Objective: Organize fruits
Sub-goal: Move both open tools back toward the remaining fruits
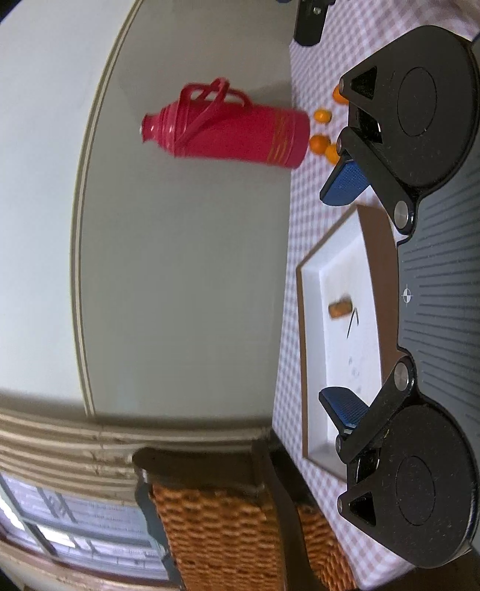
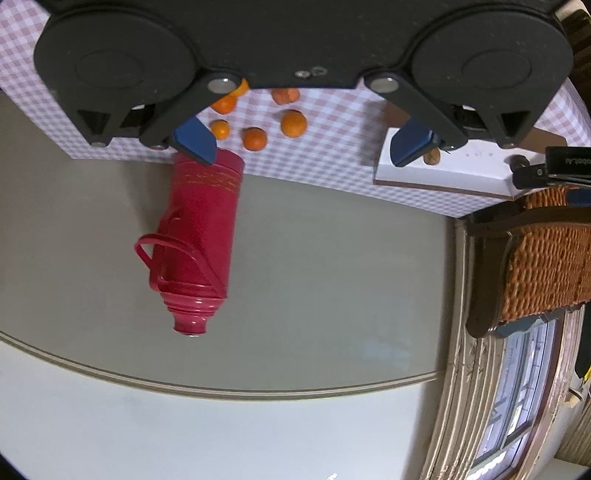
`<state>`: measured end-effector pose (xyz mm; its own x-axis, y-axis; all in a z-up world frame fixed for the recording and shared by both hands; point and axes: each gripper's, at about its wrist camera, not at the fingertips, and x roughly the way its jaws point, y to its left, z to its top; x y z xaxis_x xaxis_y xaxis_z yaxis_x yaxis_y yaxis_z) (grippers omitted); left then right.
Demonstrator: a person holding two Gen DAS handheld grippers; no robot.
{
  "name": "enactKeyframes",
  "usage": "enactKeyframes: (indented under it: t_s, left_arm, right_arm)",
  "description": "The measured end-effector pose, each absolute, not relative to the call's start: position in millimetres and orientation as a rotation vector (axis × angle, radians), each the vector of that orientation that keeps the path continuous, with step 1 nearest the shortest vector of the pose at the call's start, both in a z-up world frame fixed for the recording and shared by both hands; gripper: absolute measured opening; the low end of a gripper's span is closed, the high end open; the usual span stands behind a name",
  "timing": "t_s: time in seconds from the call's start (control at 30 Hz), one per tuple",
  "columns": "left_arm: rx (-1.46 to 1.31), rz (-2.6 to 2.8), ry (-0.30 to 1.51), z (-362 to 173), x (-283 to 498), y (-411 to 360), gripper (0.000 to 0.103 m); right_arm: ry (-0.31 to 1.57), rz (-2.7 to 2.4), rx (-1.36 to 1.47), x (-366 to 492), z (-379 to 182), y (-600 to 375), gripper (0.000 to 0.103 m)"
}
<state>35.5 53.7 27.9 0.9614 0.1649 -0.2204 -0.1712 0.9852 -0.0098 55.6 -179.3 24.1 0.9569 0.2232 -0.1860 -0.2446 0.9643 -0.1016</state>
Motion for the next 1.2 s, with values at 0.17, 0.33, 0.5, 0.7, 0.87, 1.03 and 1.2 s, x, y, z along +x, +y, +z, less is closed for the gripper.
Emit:
enactKeyframes:
  t_s: [0.17,0.33,0.5,0.7,0.87,1.03,1.2]
  left_arm:
    - [-0.036,0.13,0.235,24,43,35,0.103]
    - [-0.044,0.088,0.25,18,51,20,0.103]
    - [-0.012,0.054,0.277,10,65,1,0.103]
    - [0.026,0.025,0.297,3,82,-18,0.103]
    - [0.041,0.007,0.321,-5,93,-30,0.103]
    - [0.06,-0.016,0.356,-17,109,-47,0.102]
    - [0.074,-0.031,0.392,-25,120,-57,0.097]
  right_arm:
    - [0.202,0.201,-0.131,60,18,-189,0.092]
    - [0.225,0.178,-0.136,65,11,-196,0.089]
    - [0.247,0.156,-0.173,76,0,-197,0.089]
    - [0.278,0.128,-0.146,94,-8,-207,0.086]
    - [0.325,0.091,-0.135,113,-22,-218,0.081]
    - [0.388,0.079,-0.139,126,-36,-221,0.075]
    - [0.407,0.082,-0.136,132,-44,-221,0.068]
